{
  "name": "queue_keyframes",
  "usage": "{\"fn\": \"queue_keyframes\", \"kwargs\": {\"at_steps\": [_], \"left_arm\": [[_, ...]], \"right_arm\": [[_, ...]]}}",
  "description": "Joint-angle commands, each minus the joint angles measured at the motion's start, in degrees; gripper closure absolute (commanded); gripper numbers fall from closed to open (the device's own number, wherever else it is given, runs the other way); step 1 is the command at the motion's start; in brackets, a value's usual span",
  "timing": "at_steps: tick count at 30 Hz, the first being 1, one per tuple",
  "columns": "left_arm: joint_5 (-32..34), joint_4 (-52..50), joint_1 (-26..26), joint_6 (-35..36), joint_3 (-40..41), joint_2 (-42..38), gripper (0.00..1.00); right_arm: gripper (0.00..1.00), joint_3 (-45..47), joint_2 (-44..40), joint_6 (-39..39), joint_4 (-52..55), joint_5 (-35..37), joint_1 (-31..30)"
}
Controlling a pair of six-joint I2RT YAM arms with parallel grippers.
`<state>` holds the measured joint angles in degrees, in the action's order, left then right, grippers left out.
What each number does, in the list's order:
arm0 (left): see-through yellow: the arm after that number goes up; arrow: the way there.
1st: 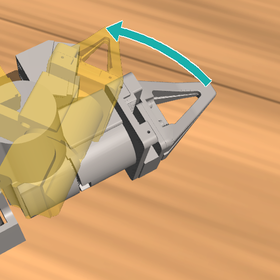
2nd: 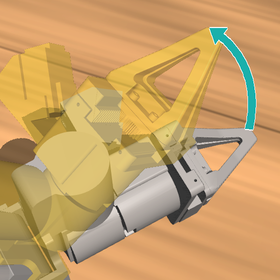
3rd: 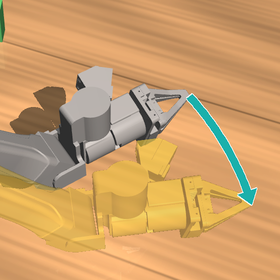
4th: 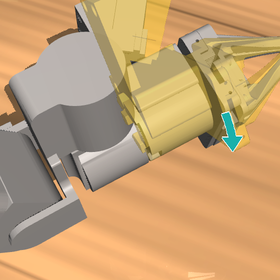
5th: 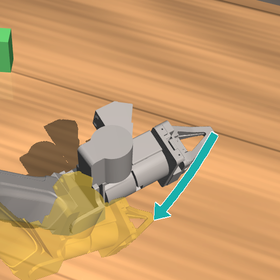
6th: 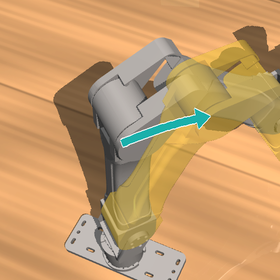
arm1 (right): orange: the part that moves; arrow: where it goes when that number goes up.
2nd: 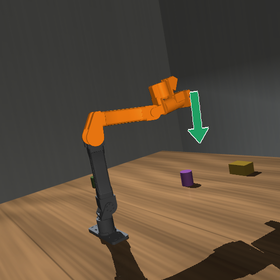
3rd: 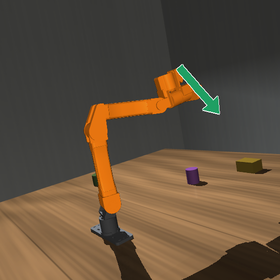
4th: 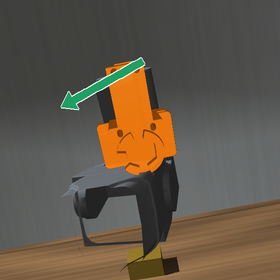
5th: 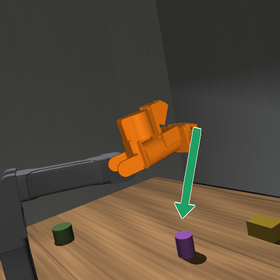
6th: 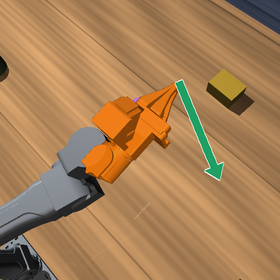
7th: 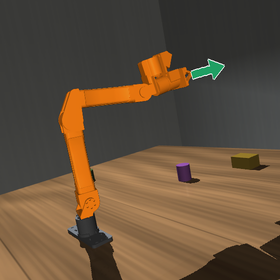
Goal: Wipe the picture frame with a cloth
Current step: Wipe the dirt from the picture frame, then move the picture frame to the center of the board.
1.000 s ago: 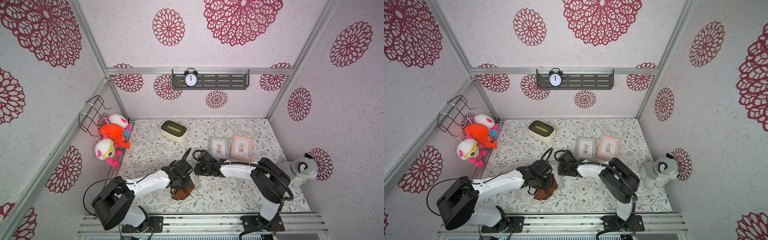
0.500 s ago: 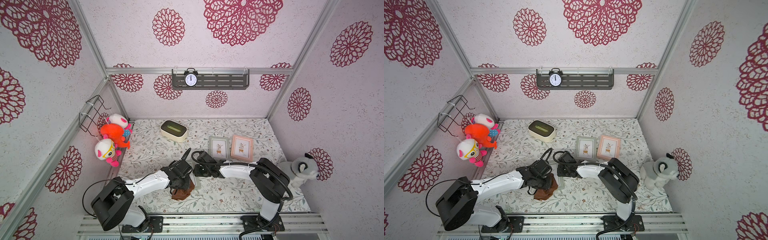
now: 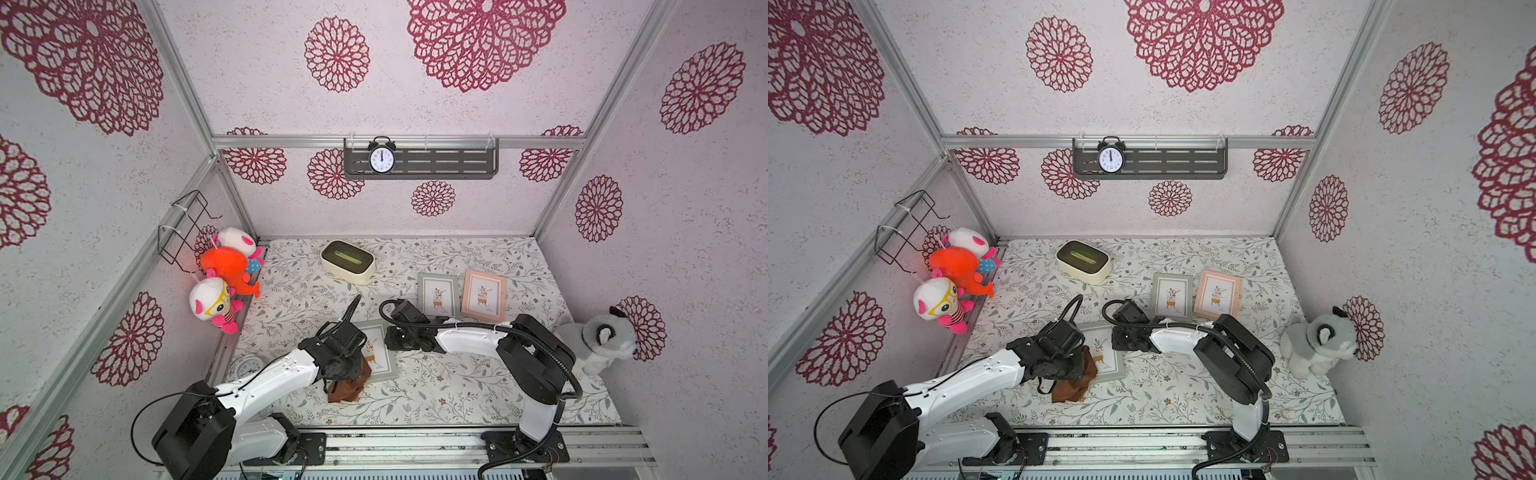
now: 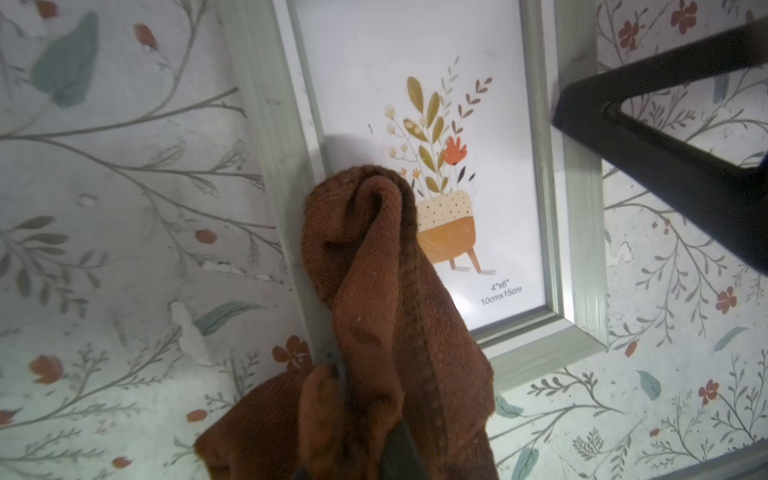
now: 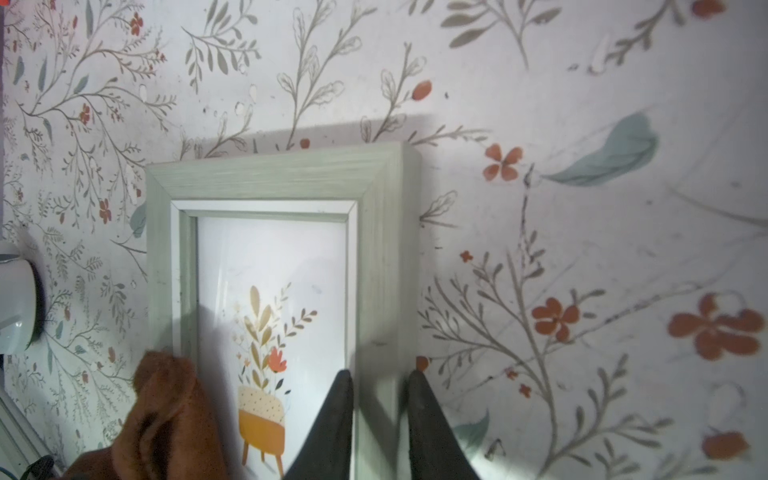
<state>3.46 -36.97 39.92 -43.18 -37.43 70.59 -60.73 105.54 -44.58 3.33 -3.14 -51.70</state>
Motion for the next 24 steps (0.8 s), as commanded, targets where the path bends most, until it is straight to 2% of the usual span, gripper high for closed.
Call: {"fn": "queue_keyframes", "kwargs": {"at_steps": [1, 10, 18, 24], "left_arm": [[3.46, -0.26, -2.28, 0.05, -0.51, -0.64, 1.0], [2.91, 7.62, -11.3, 3.41, -4.59, 4.86, 1.0], [1.34, 12.15, -14.87, 5.82, -9.38, 11.8, 1.0], [1.51, 9.42, -15.7, 5.73, -11.85, 7.3, 1.0]], "right_arm": [[0.76, 0.72, 1.48, 1.79, 6.49, 0.89, -0.89], [0.76, 0.69, 2.39, 2.63, 7.03, 0.25, -1.7], [0.76, 0.34, 2.83, 2.92, 7.39, -0.29, -1.93], [0.76, 0.37, 2.38, 1.66, 7.03, -0.38, -1.99]]}}
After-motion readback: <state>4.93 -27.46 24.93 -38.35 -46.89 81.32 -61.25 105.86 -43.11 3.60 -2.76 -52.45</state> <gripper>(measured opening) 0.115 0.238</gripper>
